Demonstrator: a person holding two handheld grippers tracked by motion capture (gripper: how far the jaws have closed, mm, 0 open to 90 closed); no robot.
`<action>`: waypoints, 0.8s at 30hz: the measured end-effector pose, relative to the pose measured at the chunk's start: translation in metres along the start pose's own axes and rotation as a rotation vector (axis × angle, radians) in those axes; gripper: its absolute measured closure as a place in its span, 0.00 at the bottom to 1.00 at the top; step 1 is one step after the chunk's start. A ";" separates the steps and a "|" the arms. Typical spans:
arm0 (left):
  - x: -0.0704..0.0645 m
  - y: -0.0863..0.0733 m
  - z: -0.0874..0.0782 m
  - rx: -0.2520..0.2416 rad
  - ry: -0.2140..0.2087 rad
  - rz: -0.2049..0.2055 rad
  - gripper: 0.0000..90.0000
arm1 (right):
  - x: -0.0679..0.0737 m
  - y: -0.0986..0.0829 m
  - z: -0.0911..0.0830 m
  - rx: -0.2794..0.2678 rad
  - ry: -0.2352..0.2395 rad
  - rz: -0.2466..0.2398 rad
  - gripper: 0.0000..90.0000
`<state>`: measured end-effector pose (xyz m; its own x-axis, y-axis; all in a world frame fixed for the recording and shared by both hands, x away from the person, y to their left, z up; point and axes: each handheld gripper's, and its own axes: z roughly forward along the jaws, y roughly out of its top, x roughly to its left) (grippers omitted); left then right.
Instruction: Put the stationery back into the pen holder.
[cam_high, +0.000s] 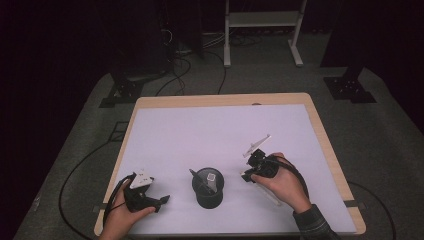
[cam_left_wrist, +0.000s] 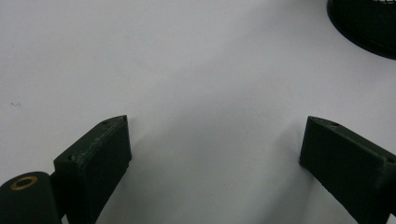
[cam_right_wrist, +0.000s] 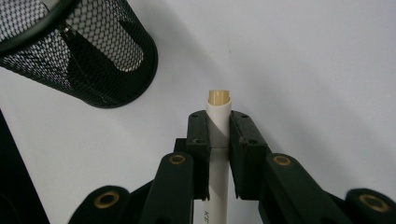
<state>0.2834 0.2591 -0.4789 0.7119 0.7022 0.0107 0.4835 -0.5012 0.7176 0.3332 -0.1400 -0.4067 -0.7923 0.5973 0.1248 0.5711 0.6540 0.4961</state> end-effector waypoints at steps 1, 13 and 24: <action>0.000 0.000 0.000 0.000 0.000 0.000 0.09 | -0.001 0.000 -0.002 -0.009 0.002 0.000 0.87; 0.000 0.000 0.000 0.000 0.000 0.000 0.09 | -0.006 -0.003 -0.022 -0.157 0.000 0.013 0.87; 0.000 0.000 0.000 0.004 -0.001 0.003 0.09 | -0.008 -0.006 -0.039 -0.325 0.001 0.014 0.87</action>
<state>0.2834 0.2593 -0.4786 0.7135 0.7005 0.0122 0.4835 -0.5050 0.7150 0.3278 -0.1666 -0.3773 -0.7852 0.6044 0.1347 0.4838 0.4629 0.7427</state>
